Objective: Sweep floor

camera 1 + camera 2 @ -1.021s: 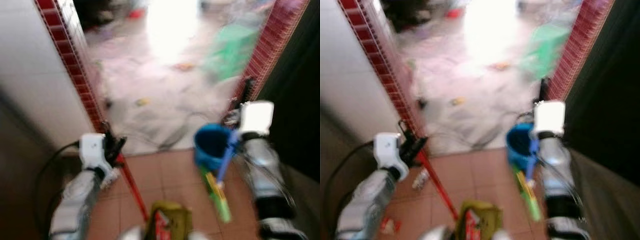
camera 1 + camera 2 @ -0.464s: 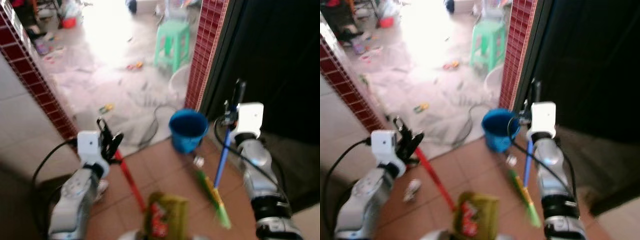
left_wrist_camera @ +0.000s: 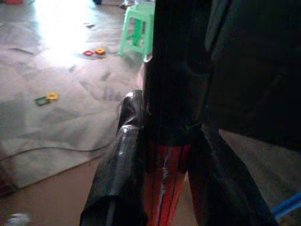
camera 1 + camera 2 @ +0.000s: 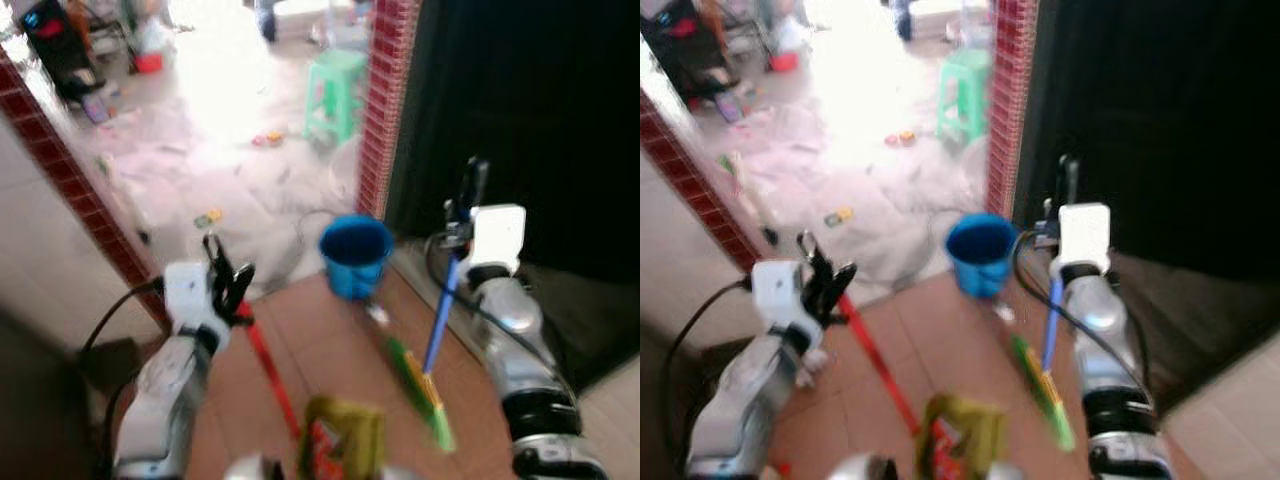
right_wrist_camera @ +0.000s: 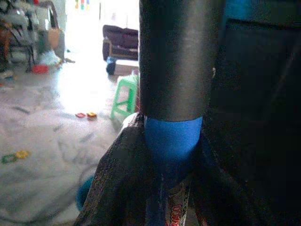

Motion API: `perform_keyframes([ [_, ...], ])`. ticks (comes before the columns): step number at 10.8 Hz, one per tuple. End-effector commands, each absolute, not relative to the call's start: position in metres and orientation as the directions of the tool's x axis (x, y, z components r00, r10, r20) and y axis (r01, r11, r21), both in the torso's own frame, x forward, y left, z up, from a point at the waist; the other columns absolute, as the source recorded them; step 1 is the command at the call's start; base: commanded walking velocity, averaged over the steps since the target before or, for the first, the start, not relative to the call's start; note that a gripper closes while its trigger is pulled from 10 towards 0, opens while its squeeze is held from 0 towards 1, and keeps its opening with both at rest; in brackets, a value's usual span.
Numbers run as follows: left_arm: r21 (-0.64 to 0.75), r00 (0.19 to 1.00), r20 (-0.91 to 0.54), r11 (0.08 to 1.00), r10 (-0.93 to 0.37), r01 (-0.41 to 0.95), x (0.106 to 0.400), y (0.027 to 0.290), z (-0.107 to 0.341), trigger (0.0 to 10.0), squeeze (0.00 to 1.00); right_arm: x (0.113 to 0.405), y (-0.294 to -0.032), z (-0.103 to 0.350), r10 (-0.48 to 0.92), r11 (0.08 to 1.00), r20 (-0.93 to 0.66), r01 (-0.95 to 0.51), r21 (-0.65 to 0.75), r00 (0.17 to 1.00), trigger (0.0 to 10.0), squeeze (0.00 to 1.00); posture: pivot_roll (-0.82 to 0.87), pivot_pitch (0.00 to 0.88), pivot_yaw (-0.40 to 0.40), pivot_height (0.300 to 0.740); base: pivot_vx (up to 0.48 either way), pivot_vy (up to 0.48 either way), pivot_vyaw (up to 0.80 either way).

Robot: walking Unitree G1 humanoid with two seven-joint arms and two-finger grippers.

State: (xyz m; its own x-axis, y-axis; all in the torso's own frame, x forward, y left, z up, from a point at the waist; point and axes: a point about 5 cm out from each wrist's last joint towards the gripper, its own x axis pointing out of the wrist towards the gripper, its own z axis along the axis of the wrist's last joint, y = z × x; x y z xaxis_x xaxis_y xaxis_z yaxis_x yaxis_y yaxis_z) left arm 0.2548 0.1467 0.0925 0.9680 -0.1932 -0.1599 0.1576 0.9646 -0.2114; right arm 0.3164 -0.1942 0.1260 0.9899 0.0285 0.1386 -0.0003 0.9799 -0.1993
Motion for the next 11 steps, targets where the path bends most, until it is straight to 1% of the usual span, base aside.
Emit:
perform_keyframes([
  [1,-0.204,0.981,-0.115,0.97,-0.156,0.13,0.259,0.152,0.102,10.0,0.0,0.321,-0.182,0.144,0.078,0.977,0.211,-0.032,-0.211,0.974,10.0,0.0,-0.07,0.0,0.055,0.74,0.0,-0.42,0.0],
  [3,-0.21,0.989,-0.105,0.975,-0.102,0.078,0.257,0.152,0.102,10.0,0.0,0.319,-0.175,0.146,0.122,0.971,0.219,-0.072,-0.226,0.968,10.0,0.0,-0.07,0.0,0.045,0.74,0.0,0.0,0.0],
  [5,-0.178,0.991,-0.117,0.983,-0.067,0.045,0.254,0.157,0.096,10.0,0.0,0.315,-0.171,0.137,0.151,0.968,0.189,-0.106,-0.229,0.97,10.0,0.0,-0.06,0.0,0.018,0.74,0.0,0.0,0.0],
  [7,-0.161,0.994,-0.111,0.987,0.0,-0.018,0.25,0.171,0.096,10.0,0.0,0.314,-0.168,0.133,0.165,0.966,0.173,-0.123,-0.228,0.971,10.0,0.0,-0.05,0.0,0.008,0.74,0.0,0.0,0.0],
  [8,-0.144,0.994,-0.106,0.989,0.021,-0.036,0.247,0.175,0.096,10.0,0.0,0.315,-0.163,0.133,0.175,0.965,0.176,-0.133,-0.224,0.969,10.0,0.0,-0.04,0.0,0.017,0.74,0.0,0.0,0.0],
  [9,-0.134,0.996,-0.073,0.989,0.046,-0.056,0.249,0.178,0.102,10.0,0.0,0.319,-0.159,0.137,0.185,0.965,0.194,-0.14,-0.222,0.963,10.0,0.0,-0.04,0.0,0.03,0.74,0.0,0.0,0.0],
  [11,-0.129,0.993,0.062,0.988,0.097,-0.089,0.262,0.187,0.131,10.0,0.0,0.323,-0.16,0.144,0.18,0.964,0.219,-0.128,-0.231,0.959,10.0,0.0,-0.05,0.0,0.033,0.74,0.0,0.0,0.0],
])
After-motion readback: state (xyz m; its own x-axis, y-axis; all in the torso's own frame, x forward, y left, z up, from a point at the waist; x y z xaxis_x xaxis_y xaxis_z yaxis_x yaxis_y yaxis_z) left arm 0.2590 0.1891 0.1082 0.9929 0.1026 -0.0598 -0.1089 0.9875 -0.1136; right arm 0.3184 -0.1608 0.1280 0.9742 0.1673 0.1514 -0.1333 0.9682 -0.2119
